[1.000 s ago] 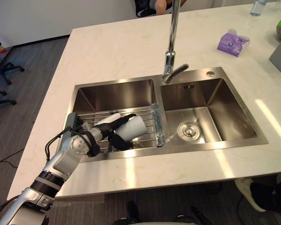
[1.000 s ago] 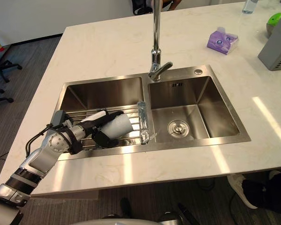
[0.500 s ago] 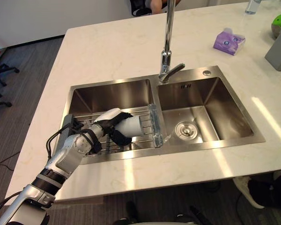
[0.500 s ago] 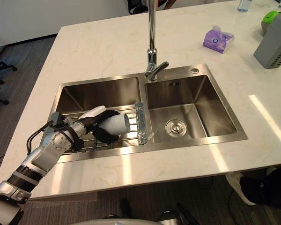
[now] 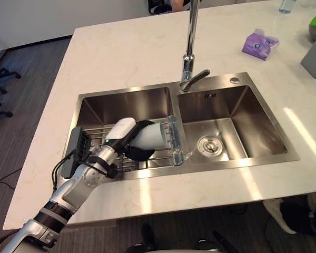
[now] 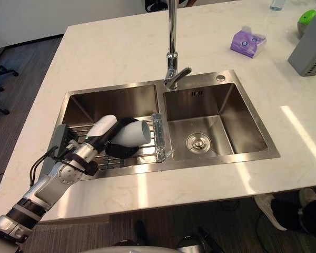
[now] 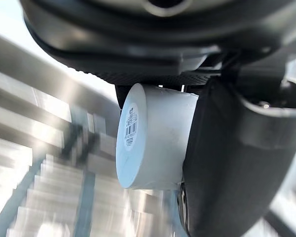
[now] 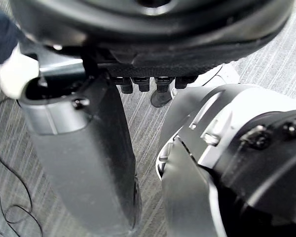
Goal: Walk over to the sink, pick up the cup, carry it to the dishwasher, place the cup inside the dishwasher, then close the dishwasher door
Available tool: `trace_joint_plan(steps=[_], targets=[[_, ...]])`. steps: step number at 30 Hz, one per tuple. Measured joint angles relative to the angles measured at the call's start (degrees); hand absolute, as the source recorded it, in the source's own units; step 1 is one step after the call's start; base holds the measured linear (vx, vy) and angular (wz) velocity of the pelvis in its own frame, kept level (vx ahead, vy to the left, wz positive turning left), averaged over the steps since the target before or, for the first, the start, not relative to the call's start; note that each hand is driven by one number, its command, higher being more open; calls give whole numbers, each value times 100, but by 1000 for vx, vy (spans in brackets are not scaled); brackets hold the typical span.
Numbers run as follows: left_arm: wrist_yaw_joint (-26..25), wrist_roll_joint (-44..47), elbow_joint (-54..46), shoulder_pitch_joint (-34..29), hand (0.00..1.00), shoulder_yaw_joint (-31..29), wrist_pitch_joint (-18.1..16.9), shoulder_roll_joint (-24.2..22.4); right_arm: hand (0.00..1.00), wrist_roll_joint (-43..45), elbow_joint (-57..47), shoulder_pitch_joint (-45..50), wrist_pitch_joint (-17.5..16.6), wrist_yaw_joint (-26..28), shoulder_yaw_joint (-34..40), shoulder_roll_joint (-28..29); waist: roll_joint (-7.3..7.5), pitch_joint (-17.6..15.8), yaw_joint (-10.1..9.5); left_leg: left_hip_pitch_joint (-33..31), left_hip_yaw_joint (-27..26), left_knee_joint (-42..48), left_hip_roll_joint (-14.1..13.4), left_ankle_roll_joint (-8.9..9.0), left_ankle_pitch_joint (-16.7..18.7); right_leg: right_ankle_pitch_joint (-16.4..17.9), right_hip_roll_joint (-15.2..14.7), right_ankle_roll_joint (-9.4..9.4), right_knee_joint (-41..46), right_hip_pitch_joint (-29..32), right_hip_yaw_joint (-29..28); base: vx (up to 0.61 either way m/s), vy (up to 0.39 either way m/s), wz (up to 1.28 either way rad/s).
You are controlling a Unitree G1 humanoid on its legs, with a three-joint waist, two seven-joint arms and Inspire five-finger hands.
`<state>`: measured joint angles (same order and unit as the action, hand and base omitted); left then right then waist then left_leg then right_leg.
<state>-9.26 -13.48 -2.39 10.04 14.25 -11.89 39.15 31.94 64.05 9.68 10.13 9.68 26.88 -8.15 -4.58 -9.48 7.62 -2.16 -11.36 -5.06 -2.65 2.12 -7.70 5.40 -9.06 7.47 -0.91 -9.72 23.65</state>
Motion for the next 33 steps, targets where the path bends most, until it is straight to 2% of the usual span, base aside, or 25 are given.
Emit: trace_joint_plan(steps=[2,4,5,7,8,10,11,12,13,14,15,16,17,18,19,20,21,22,23,24,26,28,30,32,33], targets=[[-360,180,-375,-214,0,-714,-265,-187,100,-50,13,20,71,0,65,-83,-61,-30,-151,-98,127,2,36,-9,-48,2,-4,1,4,9,136,-12,-18,39],[-881,365,-522,-443,0,-1839,-741,-364,100,-229,78,61,108,-9,340,-162,-163,-77,-386,-204,349,4,105,-5,-146,20,-14,-3,23,-23,380,-27,-28,52],[-988,437,-517,-513,0,-2145,-829,-383,100,-254,98,72,110,-14,433,-171,-190,-86,-451,-220,385,4,115,2,-162,27,-14,-6,31,-33,443,-36,-36,52],[-1374,1023,-283,-757,0,-3332,-1342,-458,100,-314,142,149,82,-4,837,-149,-258,-113,-672,-236,453,5,166,2,-187,156,-37,-3,186,-101,704,-39,-30,55],[-1440,1234,-211,-789,0,-3581,-1493,-490,100,-327,144,180,77,1,928,-134,-263,-111,-734,-236,449,7,181,-13,-198,211,-58,-4,270,-111,781,-41,-21,58],[-1642,2241,-162,-915,0,-4336,-2012,-638,100,-419,139,260,-7,37,1161,-67,-259,-104,-936,-348,455,89,308,-65,-232,489,-216,-3,739,-39,1134,-60,7,76],[-1693,2425,-162,-935,0,-4479,-2140,-680,100,-427,141,262,-27,43,1192,-67,-269,-96,-972,-411,440,112,319,-85,-165,540,-255,7,852,2,1227,-104,40,85],[-1751,2736,-142,-985,0,-4749,-2380,-779,100,-457,147,248,-41,50,1250,-71,-271,-22,-1063,-594,189,134,295,-204,176,571,-316,21,950,94,1414,-66,68,104],[-1815,2959,-41,-955,0,-4943,-2561,-833,100,-459,166,245,-44,73,1311,18,-88,92,-1075,-847,-462,441,296,-336,621,553,-571,47,989,185,1719,-51,76,113],[-1828,3056,23,-928,0,-4986,-2644,-848,100,-461,162,236,-61,89,1320,5,-97,110,-1087,-1005,-745,830,217,-463,657,555,-666,44,1106,207,1853,58,114,121],[-1807,3186,53,-939,0,-5081,-2673,-842,100,-464,147,239,-93,120,1326,-71,-198,176,-1156,-1048,-1292,1389,-50,-712,454,643,-728,17,1457,242,2063,77,91,85],[-1796,3221,47,-930,0,-5129,-2681,-838,100,-474,135,228,-98,120,1349,-140,-252,194,-1160,-1002,-1226,1367,-57,-633,422,707,-798,-42,1744,244,2148,84,133,117],[-1733,3304,53,-828,0,-5138,-2685,-834,100,-508,216,181,-145,151,1380,-159,-337,227,-1016,-947,-969,1161,37,-634,364,1040,-796,-276,2157,378,2142,-24,40,179],[-1659,3386,62,-613,0,-5133,-2663,-828,100,-509,313,61,-251,239,1438,-90,-378,286,-799,-997,-430,567,251,-764,-162,1239,-266,-641,1668,663,2054,-87,-9,262],[-1599,3431,32,-437,0,-5102,-2613,-852,100,-510,304,24,-339,291,1643,71,-307,335,-512,-1030,-831,483,320,-1366,76,891,-179,-562,1369,728,1942,-99,-45,277],[-1576,3432,28,-336,0,-4991,-2585,-892,100,-509,291,7,-514,270,1669,153,-272,334,-477,-1016,-2149,1051,6,-1139,666,845,-354,-335,1567,727,2437,-7,21,212],[-1598,3431,46,-337,0,-4920,-2489,-900,100,-517,274,7,-588,275,1673,77,-261,290,-514,-818,-2831,1267,-185,-947,789,857,-533,-334,1835,665,2664,71,74,128],[-1605,3430,46,-329,0,-4863,-2374,-897,100,-521,258,16,-619,283,1691,20,-279,259,-545,-629,-2998,1111,-141,-740,665,871,-658,-324,2031,588,2808,82,181,68],[-1604,3395,-18,-333,0,-4819,-2127,-864,100,-597,267,61,-697,245,1794,19,-312,240,-641,-253,-3128,726,68,-754,658,887,-895,-324,2420,441,3051,37,204,50],[-1721,3371,-188,-348,0,-4821,-1924,-804,100,-691,232,163,-825,245,1783,89,-235,310,-685,-60,-3035,488,291,-748,661,1006,-1036,-328,2461,279,3177,-4,182,42],[-1940,3337,-510,-396,0,-4836,-1825,-894,100,-744,225,125,-946,239,1771,157,-115,416,-741,-38,-2807,296,529,-737,678,1089,-1129,-286,2402,168,3321,0,66,50],[-2019,3120,-790,-686,0,-4842,-1616,-935,100,-871,204,45,-935,157,1743,179,-118,416,-856,-33,-2679,180,673,-775,690,1067,-1229,-289,2533,142,3394,-1,83,44],[-1898,2915,-959,-1085,0,-4836,-1514,-1007,100,-973,75,145,-924,-2,1631,240,-111,414,-893,41,-2334,98,872,-859,741,1018,-1431,-351,2796,-47,3633,39,63,83],[-1734,2774,-1020,-1241,0,-4789,-1490,-1121,100,-993,-176,372,-878,-20,1438,238,-104,411,-939,100,-1886,104,1035,-967,786,909,-1644,-655,3279,-126,3481,93,42,129],[-1596,2755,-1041,-1270,0,-4720,-1525,-1143,100,-992,-304,515,-861,-41,1335,279,-104,409,-922,144,-1437,136,1100,-1094,789,685,-1745,-1127,3807,-2,2980,167,48,187]])
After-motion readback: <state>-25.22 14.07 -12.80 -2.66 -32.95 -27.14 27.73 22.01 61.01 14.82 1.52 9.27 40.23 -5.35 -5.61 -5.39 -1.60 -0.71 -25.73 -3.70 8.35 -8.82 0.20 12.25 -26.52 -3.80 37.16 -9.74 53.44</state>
